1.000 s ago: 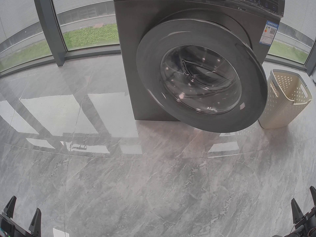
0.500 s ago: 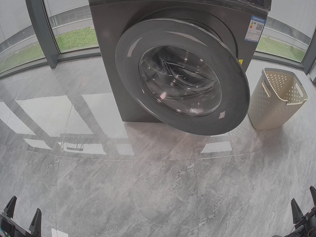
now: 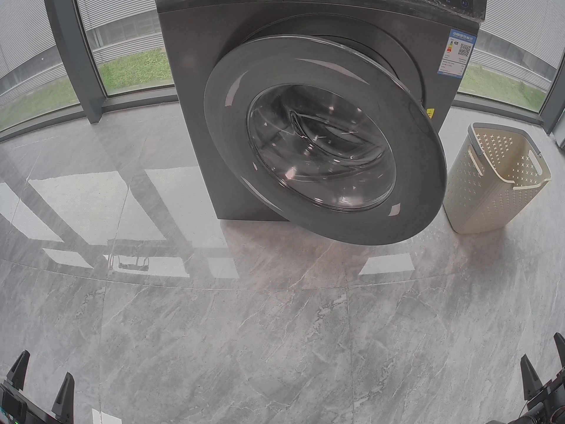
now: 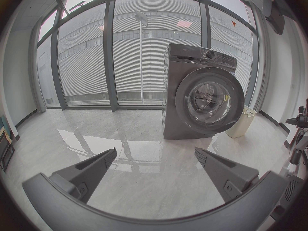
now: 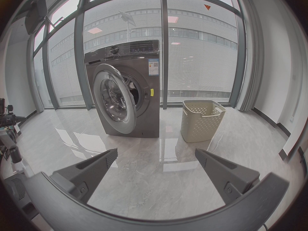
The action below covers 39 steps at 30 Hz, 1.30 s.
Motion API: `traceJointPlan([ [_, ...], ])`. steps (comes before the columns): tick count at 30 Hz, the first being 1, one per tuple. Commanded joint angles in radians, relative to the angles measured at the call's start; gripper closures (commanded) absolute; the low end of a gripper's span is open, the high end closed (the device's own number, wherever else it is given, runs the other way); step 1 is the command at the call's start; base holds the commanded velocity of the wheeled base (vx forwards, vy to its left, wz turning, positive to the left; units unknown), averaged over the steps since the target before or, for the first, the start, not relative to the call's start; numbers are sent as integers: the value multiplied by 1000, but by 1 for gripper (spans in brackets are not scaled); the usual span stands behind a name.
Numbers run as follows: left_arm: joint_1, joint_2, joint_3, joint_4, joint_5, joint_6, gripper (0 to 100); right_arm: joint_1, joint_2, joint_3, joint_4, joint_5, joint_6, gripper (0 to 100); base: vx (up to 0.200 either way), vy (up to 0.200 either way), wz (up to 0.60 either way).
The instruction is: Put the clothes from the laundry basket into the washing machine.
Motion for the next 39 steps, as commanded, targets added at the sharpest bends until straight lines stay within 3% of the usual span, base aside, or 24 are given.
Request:
traceJointPlan([
  [1, 1, -9, 18, 0, 0, -3, 0, 0, -7, 16, 0, 1, 1, 0, 0, -200, 0],
  [14, 1, -9, 18, -2, 2, -7, 0, -1, -16, 16, -6, 4, -8, 0, 0, -46, 0],
  [16, 1, -9, 18, 0, 0, -3, 0, -1, -16, -30, -35, 16, -5, 0, 0, 0, 0],
  [17, -1, -9, 18, 0, 0, -3, 0, 3, 4, -116, -52, 19, 7, 0, 0, 0, 0],
  [19, 1, -9, 18, 0, -1, 0, 0, 40, 111, -217, -49, 24, 59, 0, 0, 0, 0],
  [20, -1, -9, 18, 0, -1, 0, 0, 45, 122, -222, -49, 24, 64, 0, 0, 0, 0],
  [21, -1, -9, 18, 0, -3, 3, 0, 101, 263, -239, -71, 36, 111, 0, 0, 0, 0],
  [22, -1, -9, 18, 0, -3, 3, 0, 106, 275, -239, -74, 36, 113, 0, 0, 0, 0],
  [23, -1, -9, 18, 0, -3, 3, 0, 170, 450, -237, -129, 36, 139, 0, 0, 0, 0],
  [26, -1, -9, 18, 0, -3, 3, 0, 236, 628, -242, -239, 35, 168, 0, 0, 0, 0],
  [28, -1, -9, 18, 0, -3, 3, 0, 293, 890, -289, -428, 35, 225, 0, 0, 0, 0],
  [34, 1, -9, 18, 0, -3, 2, 0, 322, 1271, -363, -651, 5, 211, 0, 0, 0, 0],
  [39, 1, -9, 18, 0, -3, 2, 0, 342, 1403, -415, -706, -30, 208, 0, 0, 0, 0],
])
